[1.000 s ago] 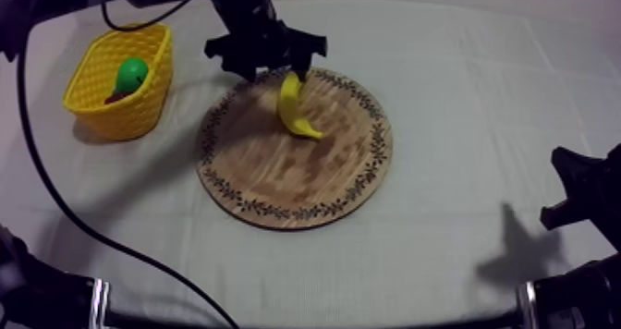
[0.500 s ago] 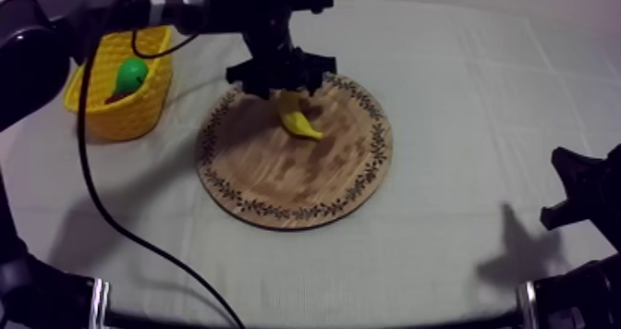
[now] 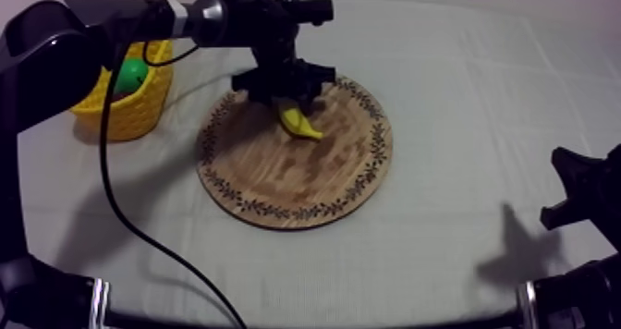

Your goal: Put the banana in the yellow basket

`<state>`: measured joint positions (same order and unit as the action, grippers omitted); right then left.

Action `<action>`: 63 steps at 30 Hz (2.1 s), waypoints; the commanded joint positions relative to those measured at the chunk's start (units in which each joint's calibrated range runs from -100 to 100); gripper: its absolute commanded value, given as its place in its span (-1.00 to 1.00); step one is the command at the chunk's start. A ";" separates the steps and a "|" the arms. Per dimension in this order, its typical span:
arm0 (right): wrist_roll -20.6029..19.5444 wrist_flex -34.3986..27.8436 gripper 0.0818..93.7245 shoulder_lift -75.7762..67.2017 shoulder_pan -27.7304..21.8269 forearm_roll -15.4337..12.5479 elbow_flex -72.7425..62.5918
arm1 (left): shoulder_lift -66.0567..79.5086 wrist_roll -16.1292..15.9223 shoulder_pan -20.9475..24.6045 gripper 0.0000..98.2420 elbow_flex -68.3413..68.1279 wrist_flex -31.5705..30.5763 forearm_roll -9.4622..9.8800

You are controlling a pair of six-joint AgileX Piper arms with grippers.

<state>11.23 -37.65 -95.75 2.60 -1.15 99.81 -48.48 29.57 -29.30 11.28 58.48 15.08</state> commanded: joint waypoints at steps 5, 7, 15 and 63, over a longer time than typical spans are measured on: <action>0.03 -0.02 -0.99 0.00 0.00 0.00 -0.03 | -0.19 0.04 0.08 0.16 0.07 -1.36 1.00; 0.03 -0.02 -0.99 0.00 0.00 0.00 -0.03 | -0.15 -0.17 0.11 0.05 -0.06 -2.02 1.15; 0.03 -0.02 -0.99 0.00 0.00 0.00 -0.03 | 0.30 -1.89 0.05 -0.50 -0.73 -3.74 1.18; 0.03 -0.02 -0.99 0.00 0.00 0.00 -0.03 | 65.20 -26.31 21.68 -0.68 -32.94 7.12 -7.30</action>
<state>11.27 -37.65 -95.75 2.60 -1.15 99.81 16.15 4.00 -8.39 -21.91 65.61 7.68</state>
